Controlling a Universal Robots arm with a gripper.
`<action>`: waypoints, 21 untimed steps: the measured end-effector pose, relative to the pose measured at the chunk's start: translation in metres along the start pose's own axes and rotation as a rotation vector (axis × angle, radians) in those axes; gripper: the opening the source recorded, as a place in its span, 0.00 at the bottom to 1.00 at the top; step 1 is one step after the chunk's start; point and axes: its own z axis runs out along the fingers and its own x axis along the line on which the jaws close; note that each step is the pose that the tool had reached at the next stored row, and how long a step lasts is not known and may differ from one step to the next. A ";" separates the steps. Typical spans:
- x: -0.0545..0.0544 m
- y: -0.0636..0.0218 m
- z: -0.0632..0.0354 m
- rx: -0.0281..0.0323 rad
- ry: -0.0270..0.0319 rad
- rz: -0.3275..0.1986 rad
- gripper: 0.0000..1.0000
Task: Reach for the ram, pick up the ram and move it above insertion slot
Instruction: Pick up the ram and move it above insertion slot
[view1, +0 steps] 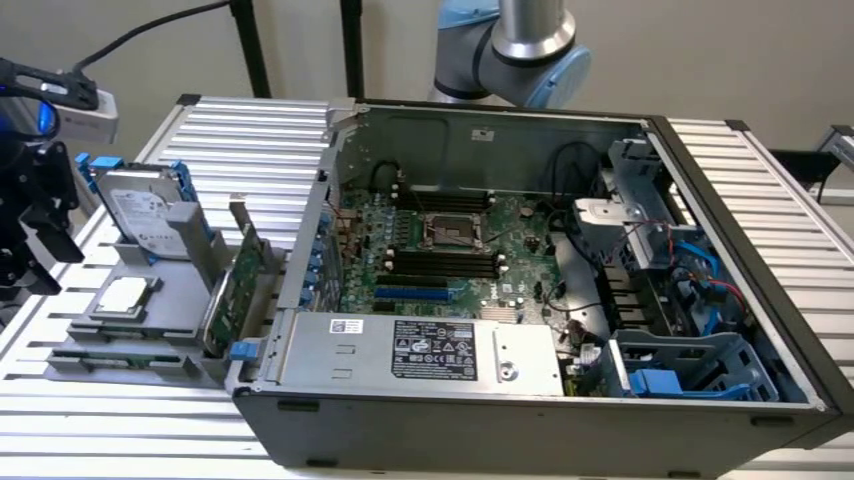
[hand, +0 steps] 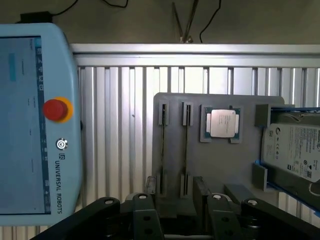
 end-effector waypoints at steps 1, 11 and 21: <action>0.000 0.0000 0.0018 0.0000 0.0000 0.000 0.42; 0.000 -0.0005 0.0200 -0.0001 0.0000 0.000 0.42; 0.000 -0.0008 0.0382 0.0000 0.0000 0.000 0.42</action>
